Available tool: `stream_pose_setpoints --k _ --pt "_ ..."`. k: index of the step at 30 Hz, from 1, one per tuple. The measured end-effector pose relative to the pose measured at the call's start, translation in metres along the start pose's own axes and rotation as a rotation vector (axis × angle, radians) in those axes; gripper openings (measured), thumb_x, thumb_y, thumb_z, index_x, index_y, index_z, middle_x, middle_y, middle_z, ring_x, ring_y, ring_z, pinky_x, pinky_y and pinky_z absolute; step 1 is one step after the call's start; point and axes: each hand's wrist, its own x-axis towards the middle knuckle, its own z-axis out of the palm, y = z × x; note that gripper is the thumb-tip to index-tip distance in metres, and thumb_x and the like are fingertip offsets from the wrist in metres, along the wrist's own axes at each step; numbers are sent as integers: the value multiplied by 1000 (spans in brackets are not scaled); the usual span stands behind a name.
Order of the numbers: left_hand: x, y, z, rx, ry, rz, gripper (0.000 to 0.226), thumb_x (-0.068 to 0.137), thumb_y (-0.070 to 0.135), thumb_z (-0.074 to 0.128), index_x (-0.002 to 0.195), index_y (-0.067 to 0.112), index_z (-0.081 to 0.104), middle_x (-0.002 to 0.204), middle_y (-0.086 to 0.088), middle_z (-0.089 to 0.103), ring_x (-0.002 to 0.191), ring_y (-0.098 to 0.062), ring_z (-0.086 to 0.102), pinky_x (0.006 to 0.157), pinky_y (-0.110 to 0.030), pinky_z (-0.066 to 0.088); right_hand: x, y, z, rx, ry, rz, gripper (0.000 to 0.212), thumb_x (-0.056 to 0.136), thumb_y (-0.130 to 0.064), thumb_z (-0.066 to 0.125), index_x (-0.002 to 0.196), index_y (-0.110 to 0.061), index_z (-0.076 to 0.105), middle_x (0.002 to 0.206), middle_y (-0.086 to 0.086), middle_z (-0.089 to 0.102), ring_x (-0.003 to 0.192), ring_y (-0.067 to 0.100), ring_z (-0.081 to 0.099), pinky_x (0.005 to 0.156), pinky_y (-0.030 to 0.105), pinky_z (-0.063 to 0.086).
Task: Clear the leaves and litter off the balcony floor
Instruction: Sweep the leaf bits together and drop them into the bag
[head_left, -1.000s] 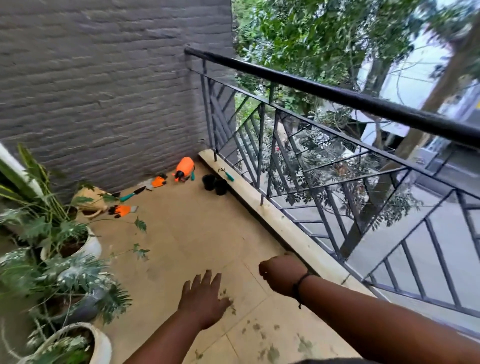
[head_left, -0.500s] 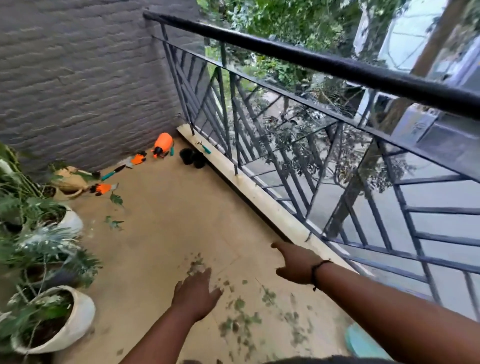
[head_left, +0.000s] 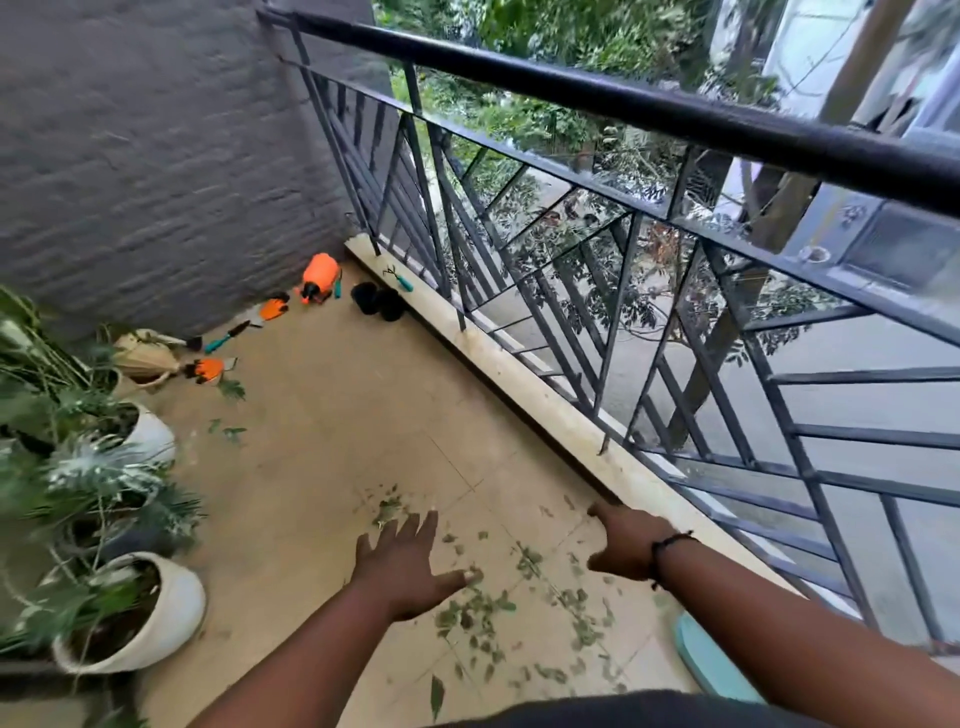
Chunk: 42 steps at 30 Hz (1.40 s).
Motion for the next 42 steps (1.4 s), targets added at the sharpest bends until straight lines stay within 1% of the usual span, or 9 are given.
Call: stream_pose_setpoints --k 6,10,14,18,21,25,32,38,42 --pt "5 -39 2 -52 3 -80 110 75 90 29 158 28 -7 166 0 -2 153 -26 0 121 -51 3 14 -24 -1 -94 -112 31 74 86 -54 61 147 -23 34 144 3 47 127 23 50 99 33 46" --pt "11 -88 9 -123 -17 -130 102 83 83 35 158 27 -6 166 0 -3 153 -26 0 121 -50 3 41 -74 -13 -182 -139 -10 73 87 -56 61 147 -22 35 145 3 47 130 24 48 100 32 44" --pt "31 -148 -1 -141 -41 -164 103 84 83 35 158 25 -5 166 -2 -5 153 -27 1 121 -51 3 76 -144 -26 -276 -91 -74 74 86 -58 59 147 -24 34 142 3 48 127 25 49 100 36 45" --pt "68 -229 -45 -162 -11 -140 104 83 82 37 158 24 -7 166 -2 -9 153 -28 -1 121 -51 2 119 -233 -53 -293 -20 -138 73 86 -58 59 146 -24 35 142 6 48 129 28 47 104 37 43" --pt "91 -281 -81 -103 56 -111 104 84 81 38 158 23 -6 166 -3 -8 152 -28 0 121 -50 3 145 -293 -78 -287 37 -167 72 87 -58 59 145 -23 37 142 7 49 129 28 47 104 37 42" --pt "126 -324 -123 -42 129 -74 103 84 81 38 158 23 -4 166 -4 -6 152 -29 2 121 -52 4 172 -347 -106 -244 116 -195 68 88 -56 58 144 -23 38 139 7 51 127 29 48 102 38 43" --pt "193 -330 -216 -78 123 39 102 84 81 37 158 26 -5 166 -2 -10 153 -28 -1 121 -50 2 223 -366 -169 -259 116 -168 69 89 -53 58 146 -21 35 142 10 45 132 30 40 105 40 40" --pt "278 -322 -308 11 124 123 100 85 79 40 158 29 -6 165 0 -13 153 -25 -6 121 -47 -1 336 -375 -241 -199 152 -191 69 89 -53 60 144 -18 38 142 10 46 132 31 41 103 38 39" --pt "338 -312 -367 107 52 166 97 86 77 42 158 31 -5 166 1 -8 153 -24 -4 121 -45 -1 414 -373 -291 -215 81 -203 67 90 -52 59 142 -16 39 140 12 47 130 32 41 102 39 39"
